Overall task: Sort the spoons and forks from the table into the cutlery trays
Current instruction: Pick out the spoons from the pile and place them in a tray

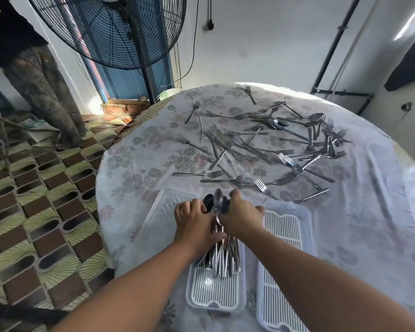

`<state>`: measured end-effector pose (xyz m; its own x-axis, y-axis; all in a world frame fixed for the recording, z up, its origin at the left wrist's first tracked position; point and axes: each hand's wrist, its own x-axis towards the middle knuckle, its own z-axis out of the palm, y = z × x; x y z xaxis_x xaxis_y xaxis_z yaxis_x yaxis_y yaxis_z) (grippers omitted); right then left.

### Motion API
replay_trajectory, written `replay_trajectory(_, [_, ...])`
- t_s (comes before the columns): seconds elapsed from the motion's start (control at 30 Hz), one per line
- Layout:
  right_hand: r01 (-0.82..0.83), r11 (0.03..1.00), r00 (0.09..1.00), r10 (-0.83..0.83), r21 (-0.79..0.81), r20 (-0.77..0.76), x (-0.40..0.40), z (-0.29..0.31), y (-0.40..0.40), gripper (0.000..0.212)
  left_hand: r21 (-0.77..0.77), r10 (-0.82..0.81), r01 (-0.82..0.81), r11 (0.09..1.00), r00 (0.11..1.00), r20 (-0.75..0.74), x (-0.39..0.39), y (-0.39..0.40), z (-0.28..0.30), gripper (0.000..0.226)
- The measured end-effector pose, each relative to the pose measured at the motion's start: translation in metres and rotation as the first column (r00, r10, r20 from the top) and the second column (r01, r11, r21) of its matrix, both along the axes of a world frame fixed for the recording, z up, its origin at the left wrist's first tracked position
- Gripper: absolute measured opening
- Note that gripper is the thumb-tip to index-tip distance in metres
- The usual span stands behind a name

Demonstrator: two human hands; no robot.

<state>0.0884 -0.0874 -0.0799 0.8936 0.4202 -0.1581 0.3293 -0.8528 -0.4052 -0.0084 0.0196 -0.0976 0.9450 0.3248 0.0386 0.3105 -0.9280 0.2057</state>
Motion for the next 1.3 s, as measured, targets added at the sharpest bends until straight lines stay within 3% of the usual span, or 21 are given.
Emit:
replay_trajectory(0.13, [0.021,0.998,0.999,-0.019,0.056,-0.028,-0.006,0.012,0.0,0.03,-0.094,0.112,-0.099,0.991,0.984,0.141,-0.001,0.005,0.0,0.031])
replay_trajectory(0.23, [-0.026,1.0,0.999,0.027,0.007,-0.027,-0.02,0.013,0.006,0.026,-0.028,0.054,-0.049,0.998,0.981,0.186,-0.007,0.017,-0.003,0.03])
replay_trajectory(0.37, [-0.15,0.988,0.987,0.147,-0.042,-0.057,-0.034,0.001,0.015,0.034,-0.008,-0.022,0.023,1.0,0.993,0.12,-0.017,0.025,-0.005,0.054])
replay_trajectory(0.47, [-0.217,0.975,0.976,0.217,-0.039,-0.011,-0.035,-0.004,0.006,0.026,0.044,-0.066,0.065,0.997,0.997,0.028,-0.025,0.029,-0.002,0.05])
replay_trajectory(0.6, [-0.112,0.992,0.969,0.121,-0.053,0.214,-0.02,0.001,-0.012,0.028,0.051,-0.111,0.116,0.992,0.99,-0.088,-0.028,0.024,0.009,0.057])
replay_trajectory(0.77, [-0.068,0.968,0.982,0.108,-0.242,0.158,-0.006,0.009,-0.029,0.044,0.142,-0.063,0.094,0.985,0.976,-0.211,-0.016,0.01,0.015,0.074])
replay_trajectory(0.9, [-0.055,0.962,0.985,0.096,-0.268,0.141,-0.004,0.002,-0.029,0.049,0.17,-0.027,0.058,0.984,0.984,-0.178,-0.006,0.001,0.017,0.083])
replay_trajectory(1.0, [-0.044,0.965,0.984,0.087,-0.26,0.158,-0.002,0.001,-0.028,0.042,0.157,-0.054,0.076,0.985,0.988,-0.145,-0.007,-0.002,0.016,0.075])
replay_trajectory(1.13, [-0.051,0.968,0.985,0.09,-0.246,0.15,0.0,-0.004,-0.028,0.035,0.167,-0.142,0.159,0.973,0.984,-0.106,-0.011,0.004,0.013,0.033])
replay_trajectory(1.3, [-0.03,0.986,0.983,0.058,-0.161,0.172,0.012,-0.004,-0.022,0.022,0.12,-0.064,0.078,0.99,0.991,-0.117,-0.004,0.001,0.015,0.029])
